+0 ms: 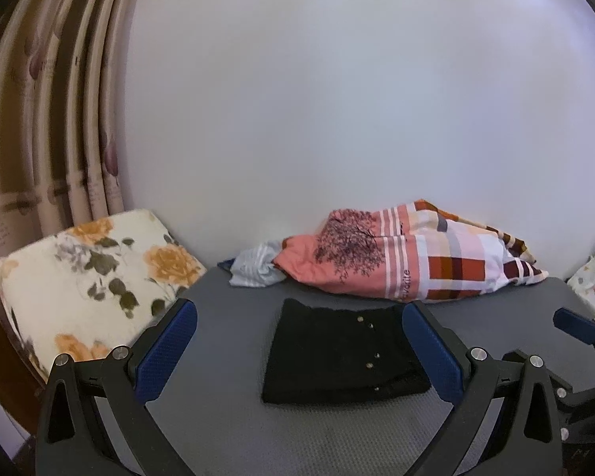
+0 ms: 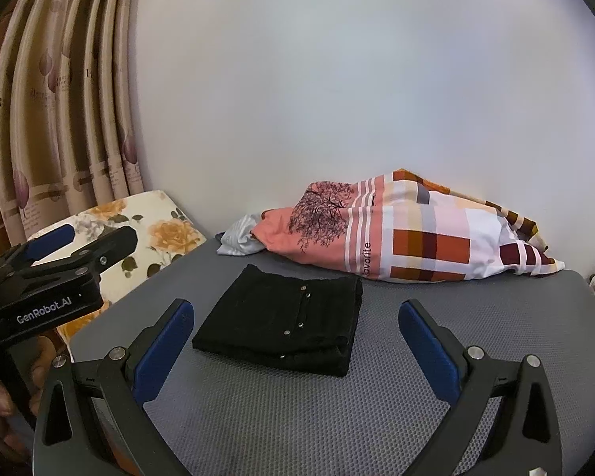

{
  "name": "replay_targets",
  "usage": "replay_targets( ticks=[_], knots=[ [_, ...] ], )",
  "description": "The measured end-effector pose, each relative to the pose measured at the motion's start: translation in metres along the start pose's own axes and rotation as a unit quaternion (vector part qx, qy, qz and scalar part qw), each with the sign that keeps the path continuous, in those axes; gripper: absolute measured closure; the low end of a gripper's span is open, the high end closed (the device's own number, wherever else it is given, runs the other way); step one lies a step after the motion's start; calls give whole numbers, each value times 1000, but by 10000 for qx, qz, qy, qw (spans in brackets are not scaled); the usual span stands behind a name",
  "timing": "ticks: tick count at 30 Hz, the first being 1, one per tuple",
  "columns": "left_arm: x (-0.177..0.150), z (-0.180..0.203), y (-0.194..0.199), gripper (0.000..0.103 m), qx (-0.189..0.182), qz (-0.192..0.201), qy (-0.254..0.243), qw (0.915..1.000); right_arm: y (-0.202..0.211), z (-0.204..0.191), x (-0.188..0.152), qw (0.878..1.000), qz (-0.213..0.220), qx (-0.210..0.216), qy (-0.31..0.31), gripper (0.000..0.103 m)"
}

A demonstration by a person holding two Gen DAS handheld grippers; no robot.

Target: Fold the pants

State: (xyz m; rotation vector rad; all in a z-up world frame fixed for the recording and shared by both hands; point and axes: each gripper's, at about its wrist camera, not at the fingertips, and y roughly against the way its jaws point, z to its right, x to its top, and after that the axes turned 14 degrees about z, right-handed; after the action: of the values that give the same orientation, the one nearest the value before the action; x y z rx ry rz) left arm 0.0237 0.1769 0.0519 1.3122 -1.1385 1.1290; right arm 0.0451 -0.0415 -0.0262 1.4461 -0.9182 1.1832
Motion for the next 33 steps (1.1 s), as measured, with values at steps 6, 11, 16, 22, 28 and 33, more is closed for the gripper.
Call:
replay_targets(
  ticks=[6,11,16,22,28,33],
  knots=[
    [-8,-1,-8,0,-66,-184,100,9998,-1,-2,-6,10000,-88,23,28,0],
    [-14,2,-12,0,-74,-272,62,9996,-3,-1,-9,9999,-138,23,9,0],
    [-19,4,-13,0,-149,-350,108,9992,-6,1,-13,9998,-200,16,-23,0],
    [-22,7,-14,0,-104,-358,59,9993,-9,1,-16,9996,-261,37,-20,0],
    [-27,10,-16,0,-94,-414,1,9991,-10,1,-18,9995,-306,43,-26,0],
    [-35,14,-15,0,-24,-459,-99,9989,-13,1,-22,9993,-360,39,-46,0]
  ],
)
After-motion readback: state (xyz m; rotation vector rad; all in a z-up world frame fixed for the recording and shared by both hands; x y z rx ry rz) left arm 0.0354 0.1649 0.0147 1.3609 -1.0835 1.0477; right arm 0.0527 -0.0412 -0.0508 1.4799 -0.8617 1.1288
